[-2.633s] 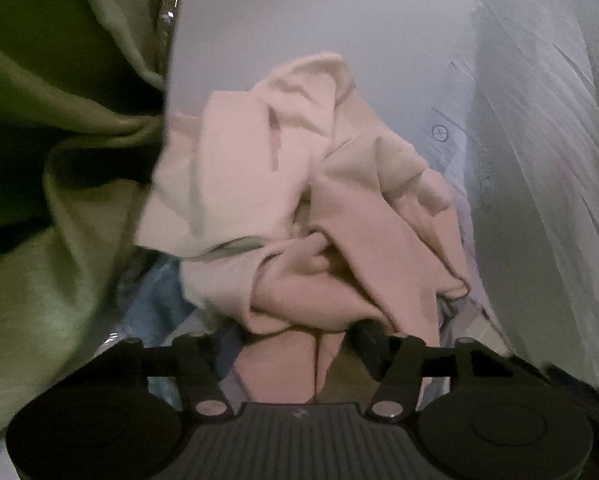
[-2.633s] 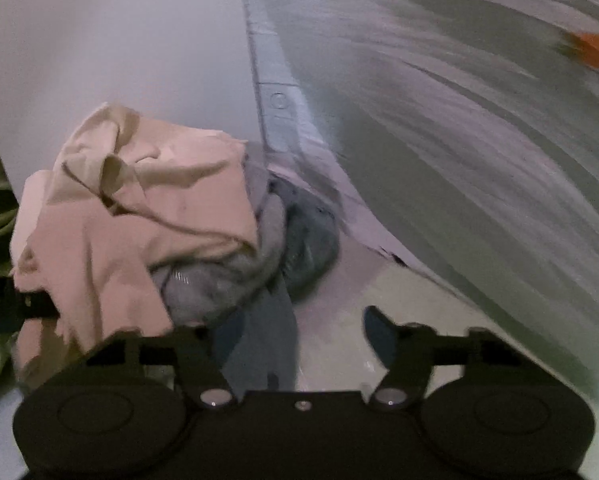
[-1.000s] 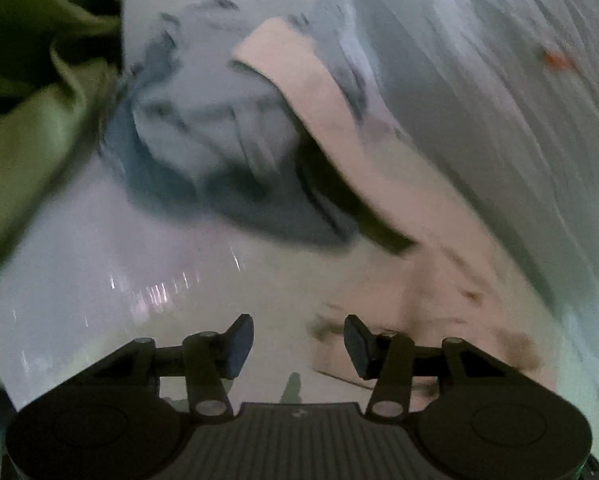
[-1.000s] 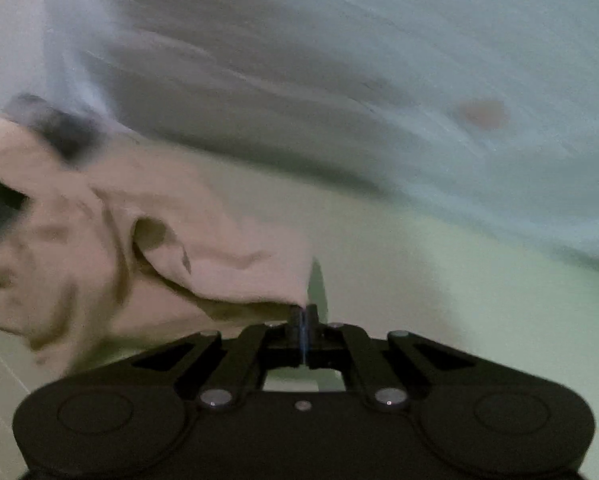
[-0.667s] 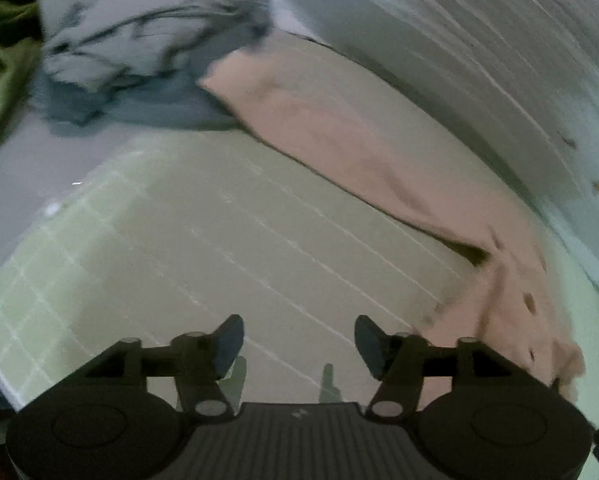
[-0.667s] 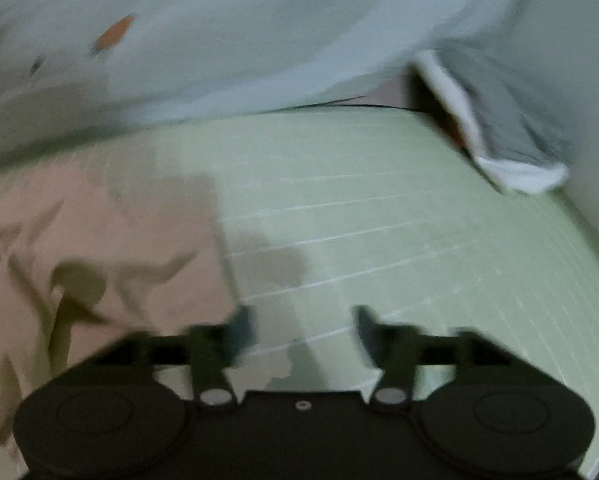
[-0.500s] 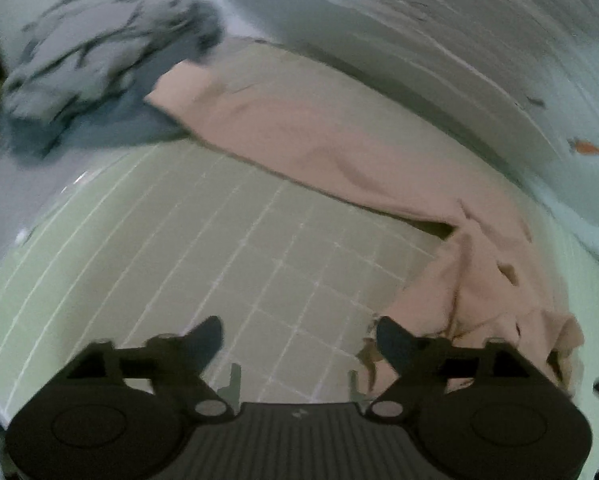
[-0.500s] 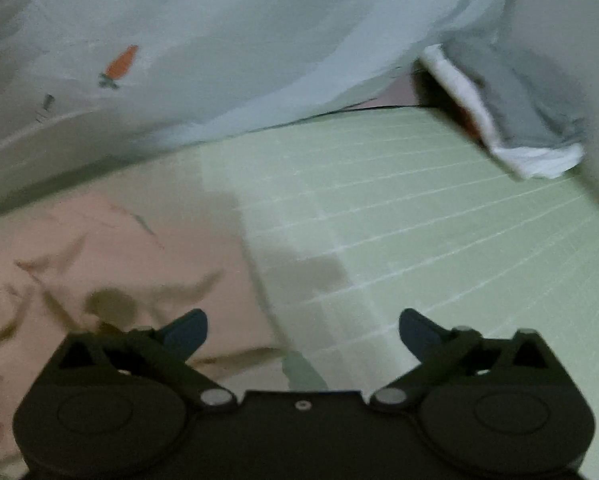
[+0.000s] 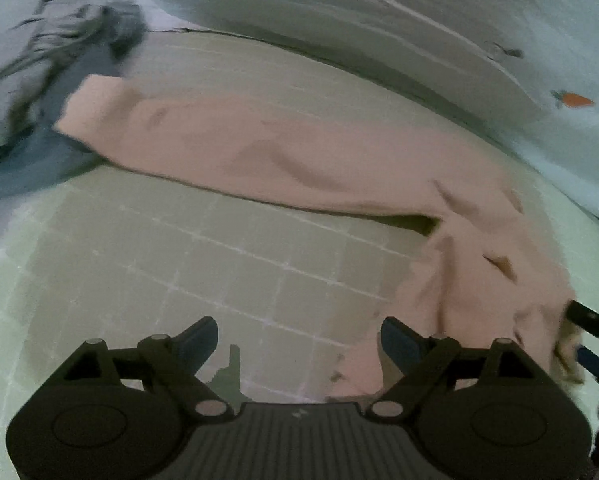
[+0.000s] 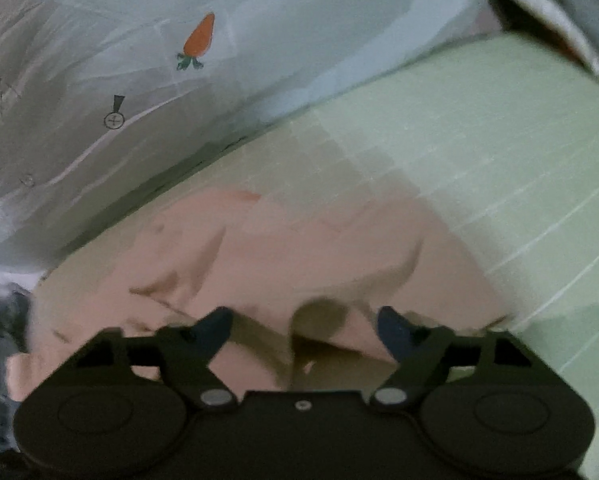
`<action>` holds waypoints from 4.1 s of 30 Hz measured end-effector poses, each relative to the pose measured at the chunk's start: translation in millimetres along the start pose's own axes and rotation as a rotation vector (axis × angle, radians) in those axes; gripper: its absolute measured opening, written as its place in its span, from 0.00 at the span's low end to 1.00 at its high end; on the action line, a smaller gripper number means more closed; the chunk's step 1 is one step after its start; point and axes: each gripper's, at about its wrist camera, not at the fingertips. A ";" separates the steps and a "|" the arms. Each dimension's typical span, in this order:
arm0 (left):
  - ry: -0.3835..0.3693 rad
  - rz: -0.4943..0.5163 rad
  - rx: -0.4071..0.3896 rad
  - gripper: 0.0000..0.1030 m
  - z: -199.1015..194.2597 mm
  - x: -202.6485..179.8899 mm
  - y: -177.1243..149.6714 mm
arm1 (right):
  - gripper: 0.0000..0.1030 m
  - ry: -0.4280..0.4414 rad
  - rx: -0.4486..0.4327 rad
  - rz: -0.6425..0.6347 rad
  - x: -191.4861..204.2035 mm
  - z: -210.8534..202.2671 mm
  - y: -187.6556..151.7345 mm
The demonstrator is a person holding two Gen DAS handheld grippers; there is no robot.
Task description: Fold clothes
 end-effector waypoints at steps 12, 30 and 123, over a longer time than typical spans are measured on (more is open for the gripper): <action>-0.157 0.036 -0.002 0.11 31.6 -29.5 -0.9 | 0.02 -0.004 -0.224 -0.038 -48.8 -71.5 51.0; -0.023 -0.156 -0.006 0.27 0.7 12.6 -25.7 | 0.71 -0.296 -0.270 -0.181 -103.8 -53.9 74.6; -0.146 -0.055 0.005 0.67 -5.7 -21.0 -52.2 | 1.00 -0.191 -0.129 -0.252 -83.9 -28.6 -34.1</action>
Point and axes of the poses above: each gripper's, at about its wrist camera, not at the fingertips, and z roughly the way its jaws point, x to its left, y to its top, and after that the axes turned 15 degrees about z, right-handed
